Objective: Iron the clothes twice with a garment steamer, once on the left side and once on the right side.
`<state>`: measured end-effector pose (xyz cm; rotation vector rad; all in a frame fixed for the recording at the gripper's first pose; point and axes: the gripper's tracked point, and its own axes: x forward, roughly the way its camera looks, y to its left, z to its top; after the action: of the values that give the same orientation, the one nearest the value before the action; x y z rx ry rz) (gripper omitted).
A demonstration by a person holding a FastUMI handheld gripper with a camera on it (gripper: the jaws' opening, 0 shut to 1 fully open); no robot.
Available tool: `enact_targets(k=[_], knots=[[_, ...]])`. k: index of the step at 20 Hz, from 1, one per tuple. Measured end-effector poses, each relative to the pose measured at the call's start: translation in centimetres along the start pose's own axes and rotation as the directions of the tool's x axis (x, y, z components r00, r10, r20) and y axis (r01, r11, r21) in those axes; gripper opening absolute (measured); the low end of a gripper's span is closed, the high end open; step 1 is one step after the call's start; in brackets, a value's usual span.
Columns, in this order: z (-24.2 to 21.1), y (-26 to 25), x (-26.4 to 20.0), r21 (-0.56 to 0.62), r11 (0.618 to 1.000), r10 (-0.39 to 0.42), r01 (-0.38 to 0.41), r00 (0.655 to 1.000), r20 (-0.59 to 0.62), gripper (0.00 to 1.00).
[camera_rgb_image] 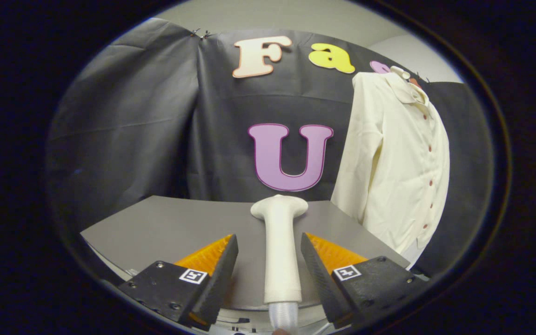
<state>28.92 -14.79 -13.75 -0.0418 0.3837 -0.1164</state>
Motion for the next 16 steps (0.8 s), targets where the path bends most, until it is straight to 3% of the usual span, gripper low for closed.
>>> enact_targets(k=[7, 10, 16], knots=[[-2.3, -0.7, 2.2, 0.006, 0.999, -0.035, 0.036, 0.994, -0.107, 0.62], [-2.6, -0.9, 2.0, 0.016, 0.999, -0.031, 0.033, 0.993, -0.116, 0.45], [-1.7, -0.5, 1.5, 0.055, 0.998, 0.043, -0.041, 0.999, -0.032, 0.39]])
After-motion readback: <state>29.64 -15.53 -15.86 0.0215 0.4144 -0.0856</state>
